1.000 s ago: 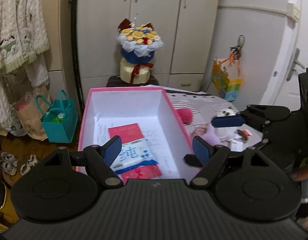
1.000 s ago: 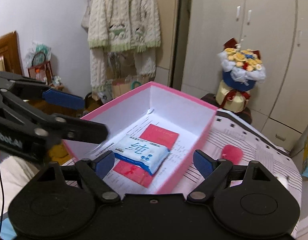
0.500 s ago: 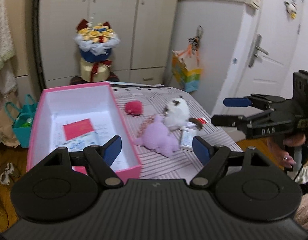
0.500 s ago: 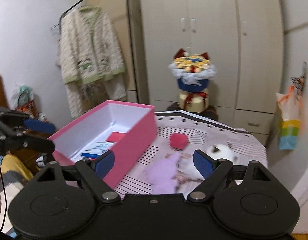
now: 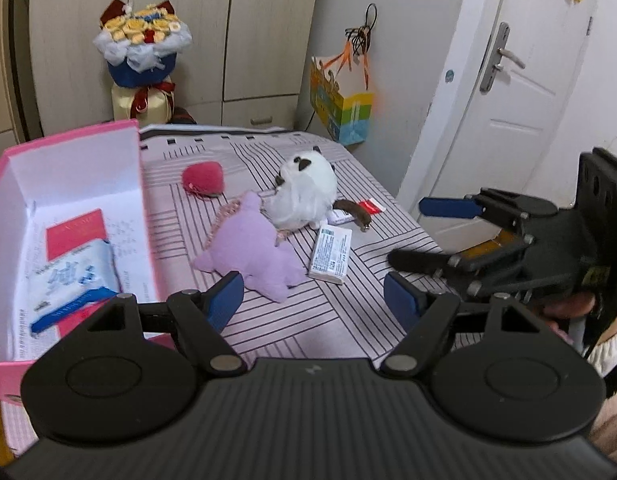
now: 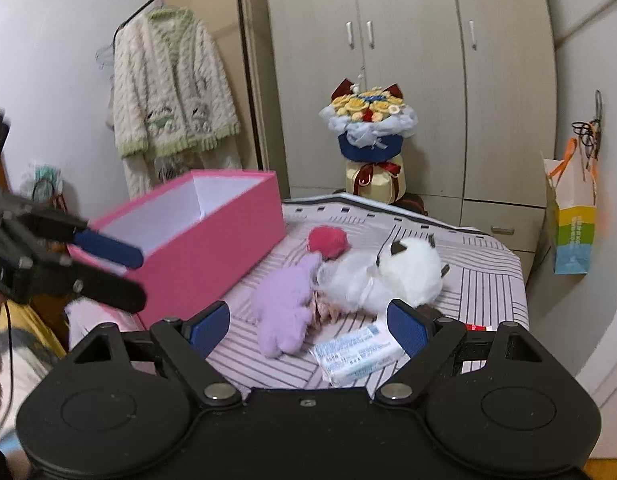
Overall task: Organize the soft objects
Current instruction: 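Move the left tool to the purple plush toy and close on it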
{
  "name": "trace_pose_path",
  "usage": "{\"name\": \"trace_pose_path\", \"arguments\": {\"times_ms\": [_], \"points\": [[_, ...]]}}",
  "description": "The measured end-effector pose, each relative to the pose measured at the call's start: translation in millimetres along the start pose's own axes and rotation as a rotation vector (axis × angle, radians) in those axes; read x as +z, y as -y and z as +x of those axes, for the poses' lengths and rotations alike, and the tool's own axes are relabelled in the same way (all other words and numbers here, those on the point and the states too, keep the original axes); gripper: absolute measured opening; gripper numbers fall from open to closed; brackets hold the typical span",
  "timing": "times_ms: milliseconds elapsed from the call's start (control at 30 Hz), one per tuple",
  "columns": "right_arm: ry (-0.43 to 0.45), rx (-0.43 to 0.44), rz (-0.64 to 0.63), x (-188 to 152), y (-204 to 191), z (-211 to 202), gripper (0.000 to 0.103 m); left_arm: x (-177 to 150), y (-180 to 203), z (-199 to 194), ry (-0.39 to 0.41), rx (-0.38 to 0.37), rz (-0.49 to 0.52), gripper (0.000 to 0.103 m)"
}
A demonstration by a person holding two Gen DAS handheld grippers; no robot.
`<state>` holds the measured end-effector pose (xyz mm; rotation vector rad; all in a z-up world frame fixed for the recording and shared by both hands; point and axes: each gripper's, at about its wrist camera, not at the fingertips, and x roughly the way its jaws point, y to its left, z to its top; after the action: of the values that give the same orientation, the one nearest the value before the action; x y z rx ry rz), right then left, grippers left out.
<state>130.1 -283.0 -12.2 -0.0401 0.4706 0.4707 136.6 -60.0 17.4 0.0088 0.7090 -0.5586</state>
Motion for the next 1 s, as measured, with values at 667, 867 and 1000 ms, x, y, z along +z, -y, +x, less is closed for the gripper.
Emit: {"name": "trace_pose_path", "arguments": {"times_ms": [667,867,1000], "points": [[-0.059,-0.023,-0.188,-34,-30,98,0.080,-13,-15,102,0.079,0.201,-0.237,0.070],[-0.031,-0.027,-0.259,-37,-44,105,0.078,-20,-28,118,0.046,0.214,-0.308,0.069],[-0.027,-0.079,-0.309,-38,-53,111,0.071,-24,-31,128,0.023,0.175,-0.355,0.069]]}}
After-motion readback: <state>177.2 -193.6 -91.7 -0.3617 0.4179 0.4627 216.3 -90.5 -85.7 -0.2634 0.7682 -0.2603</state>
